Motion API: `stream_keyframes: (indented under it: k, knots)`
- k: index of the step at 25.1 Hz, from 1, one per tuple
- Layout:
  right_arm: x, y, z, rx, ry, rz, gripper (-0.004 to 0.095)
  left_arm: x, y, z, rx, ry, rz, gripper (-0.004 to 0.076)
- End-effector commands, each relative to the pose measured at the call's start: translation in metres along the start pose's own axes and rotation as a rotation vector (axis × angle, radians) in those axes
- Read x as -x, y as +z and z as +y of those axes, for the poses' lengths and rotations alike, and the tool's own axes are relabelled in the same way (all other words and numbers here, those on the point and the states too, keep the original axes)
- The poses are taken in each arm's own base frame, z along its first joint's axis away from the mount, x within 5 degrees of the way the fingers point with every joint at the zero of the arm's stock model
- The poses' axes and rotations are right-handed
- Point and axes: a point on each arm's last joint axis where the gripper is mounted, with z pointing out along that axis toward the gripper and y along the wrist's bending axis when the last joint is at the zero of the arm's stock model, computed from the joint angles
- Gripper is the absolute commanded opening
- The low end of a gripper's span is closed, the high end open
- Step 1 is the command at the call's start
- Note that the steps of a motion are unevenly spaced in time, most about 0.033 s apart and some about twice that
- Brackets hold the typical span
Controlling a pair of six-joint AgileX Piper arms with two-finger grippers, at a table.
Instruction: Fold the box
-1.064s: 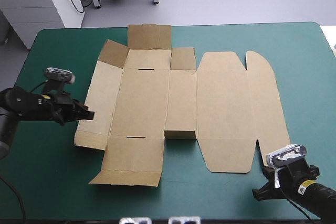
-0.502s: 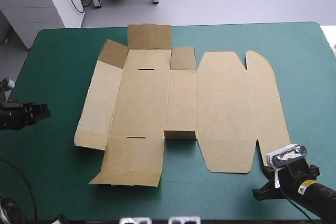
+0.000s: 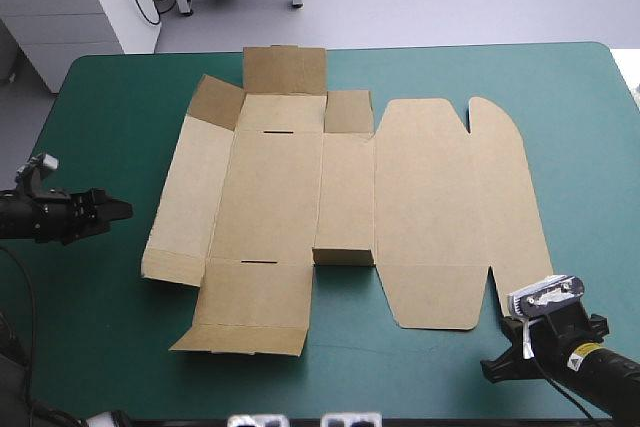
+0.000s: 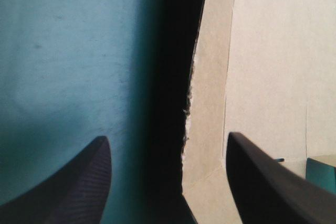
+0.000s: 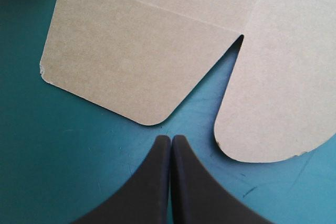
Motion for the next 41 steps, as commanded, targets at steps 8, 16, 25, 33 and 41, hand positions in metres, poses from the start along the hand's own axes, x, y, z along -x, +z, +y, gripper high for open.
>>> stream_keyframes:
  k: [8, 16, 25, 33, 41]
  knots:
    - [0.012, -0.005, -0.001, -0.015, -0.008, -0.078, -0.0014, 0.008, 0.080, -0.022, -0.139, 0.117, 0.192, 0.0456]
    - [0.013, -0.006, -0.001, -0.013, -0.002, -0.091, -0.0014, 0.002, 0.103, -0.030, -0.201, 0.111, 0.270, 0.0375]
    - [0.013, -0.005, -0.001, -0.013, -0.002, -0.089, -0.0014, 0.004, 0.106, -0.033, -0.211, 0.109, 0.249, 0.0056]
    - [0.014, -0.005, -0.001, -0.016, -0.001, -0.101, -0.0014, 0.015, 0.105, -0.039, -0.253, 0.118, 0.159, -0.0005]
    - [0.014, -0.005, -0.001, -0.017, -0.001, -0.105, -0.0014, 0.042, 0.085, -0.090, -0.317, 0.363, 0.142, -0.0008]
